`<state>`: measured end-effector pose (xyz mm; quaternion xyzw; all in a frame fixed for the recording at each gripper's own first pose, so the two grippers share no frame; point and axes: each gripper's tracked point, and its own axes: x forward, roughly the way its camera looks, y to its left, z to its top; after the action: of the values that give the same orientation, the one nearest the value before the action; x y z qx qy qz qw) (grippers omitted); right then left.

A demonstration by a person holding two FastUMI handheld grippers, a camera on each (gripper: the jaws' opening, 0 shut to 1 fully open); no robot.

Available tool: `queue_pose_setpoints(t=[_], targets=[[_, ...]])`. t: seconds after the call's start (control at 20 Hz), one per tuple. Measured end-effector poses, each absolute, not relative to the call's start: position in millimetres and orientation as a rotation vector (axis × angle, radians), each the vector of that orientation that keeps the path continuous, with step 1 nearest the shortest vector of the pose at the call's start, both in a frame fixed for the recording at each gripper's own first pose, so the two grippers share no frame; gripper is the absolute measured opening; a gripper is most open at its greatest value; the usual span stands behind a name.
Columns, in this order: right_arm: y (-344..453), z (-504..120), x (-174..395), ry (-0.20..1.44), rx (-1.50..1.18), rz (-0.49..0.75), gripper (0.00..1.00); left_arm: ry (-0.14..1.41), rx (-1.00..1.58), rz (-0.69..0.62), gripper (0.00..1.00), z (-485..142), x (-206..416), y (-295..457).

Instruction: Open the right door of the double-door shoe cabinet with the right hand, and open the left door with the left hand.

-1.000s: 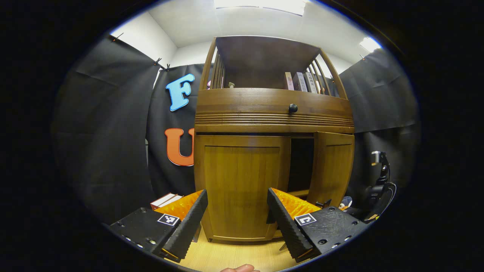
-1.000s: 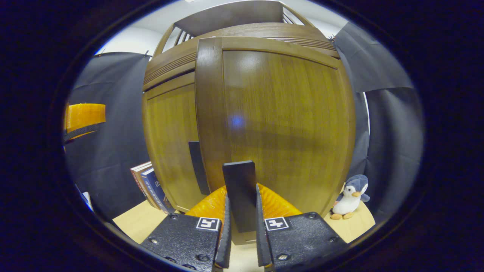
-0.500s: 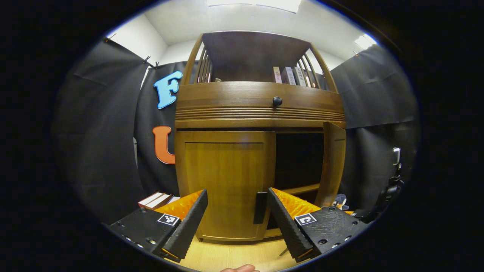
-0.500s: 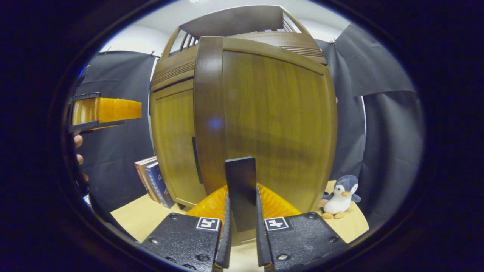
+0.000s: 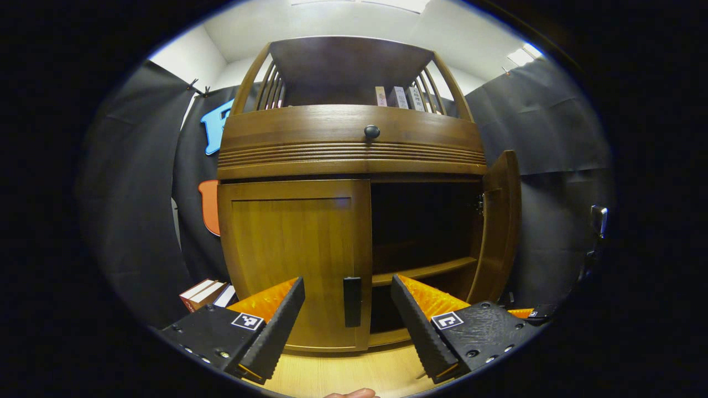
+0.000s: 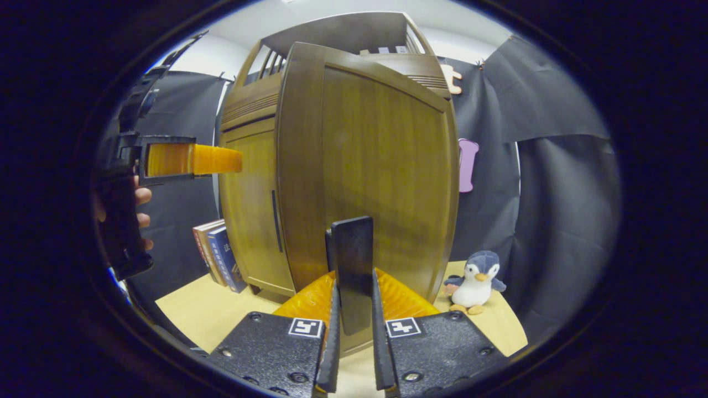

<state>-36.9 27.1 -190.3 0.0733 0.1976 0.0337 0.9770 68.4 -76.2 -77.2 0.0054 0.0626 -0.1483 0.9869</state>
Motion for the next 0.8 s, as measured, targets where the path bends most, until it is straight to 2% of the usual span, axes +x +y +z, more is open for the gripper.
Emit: queue_pose_setpoints(t=[0.5, 0.8], targets=[[-15, -191, -65, 0.419, 0.096, -0.009, 0.22, 0.152, 0.029, -0.320, 0.93, -90, 83, -91], [-69, -196, -81, 0.435, 0.059, -0.184, 0.16, 0.169, 0.034, -0.339, 0.93, -100, 91, -100]])
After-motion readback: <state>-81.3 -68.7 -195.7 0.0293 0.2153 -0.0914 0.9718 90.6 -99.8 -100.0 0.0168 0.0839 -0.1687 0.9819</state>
